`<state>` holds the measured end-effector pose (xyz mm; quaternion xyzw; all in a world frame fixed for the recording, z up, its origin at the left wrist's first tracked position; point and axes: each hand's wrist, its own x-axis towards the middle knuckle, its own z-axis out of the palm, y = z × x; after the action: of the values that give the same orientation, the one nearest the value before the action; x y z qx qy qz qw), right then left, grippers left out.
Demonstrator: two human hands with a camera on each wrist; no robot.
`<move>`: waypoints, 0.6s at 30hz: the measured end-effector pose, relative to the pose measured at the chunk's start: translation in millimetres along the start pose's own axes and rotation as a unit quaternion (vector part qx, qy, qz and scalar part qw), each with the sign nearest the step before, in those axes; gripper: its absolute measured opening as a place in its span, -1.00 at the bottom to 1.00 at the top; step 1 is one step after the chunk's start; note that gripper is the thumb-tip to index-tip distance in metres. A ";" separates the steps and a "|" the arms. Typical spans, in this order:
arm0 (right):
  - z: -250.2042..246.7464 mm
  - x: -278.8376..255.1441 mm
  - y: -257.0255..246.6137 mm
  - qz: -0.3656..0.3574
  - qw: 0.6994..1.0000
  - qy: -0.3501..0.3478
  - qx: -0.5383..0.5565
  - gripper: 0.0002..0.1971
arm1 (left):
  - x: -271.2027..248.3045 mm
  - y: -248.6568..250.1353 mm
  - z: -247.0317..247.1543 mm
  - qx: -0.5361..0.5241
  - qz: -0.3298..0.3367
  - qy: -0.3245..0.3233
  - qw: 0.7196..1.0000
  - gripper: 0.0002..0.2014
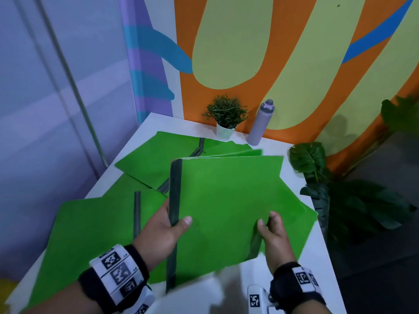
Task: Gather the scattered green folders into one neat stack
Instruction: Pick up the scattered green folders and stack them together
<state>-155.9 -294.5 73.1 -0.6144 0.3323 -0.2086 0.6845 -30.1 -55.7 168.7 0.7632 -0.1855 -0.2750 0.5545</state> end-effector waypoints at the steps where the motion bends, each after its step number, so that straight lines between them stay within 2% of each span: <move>1: 8.3 2.1 1.9 0.014 1.000 -0.009 0.000 -0.80 | 0.6 -2.0 -3.6 -0.008 -0.001 0.011 1.000 -0.37; 4: 33.2 11.9 6.0 0.046 0.999 -0.008 -0.003 -0.74 | 5.5 -12.8 -14.3 -0.017 -0.027 0.045 0.998 -0.51; 7: 58.0 23.0 11.7 0.056 0.998 0.005 -0.033 -0.61 | 10.6 -35.1 -28.7 -0.011 -0.094 0.065 0.993 -0.61; 10: 76.7 39.8 26.2 0.073 0.990 -0.019 -0.116 -0.62 | 14.0 -63.0 -45.3 0.015 -0.121 0.116 0.986 -0.71; 12: 81.0 54.9 37.6 0.106 0.976 0.000 -0.188 -0.63 | 14.6 -75.9 -57.8 0.027 -0.127 0.154 0.980 -0.77; 16: 82.3 86.5 50.0 0.211 0.950 0.072 -0.216 -0.58 | 15.7 -91.2 -83.0 0.019 -0.136 0.206 0.969 -0.72; 18: 87.0 99.8 53.8 0.238 0.945 0.082 -0.208 -0.56 | 16.2 -92.9 -91.5 0.014 -0.137 0.227 0.964 -0.70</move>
<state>-31.5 -294.2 2.6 -0.6272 0.5598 -0.0160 0.5413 37.7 32.3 98.5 0.8317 0.0479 -0.1649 0.5280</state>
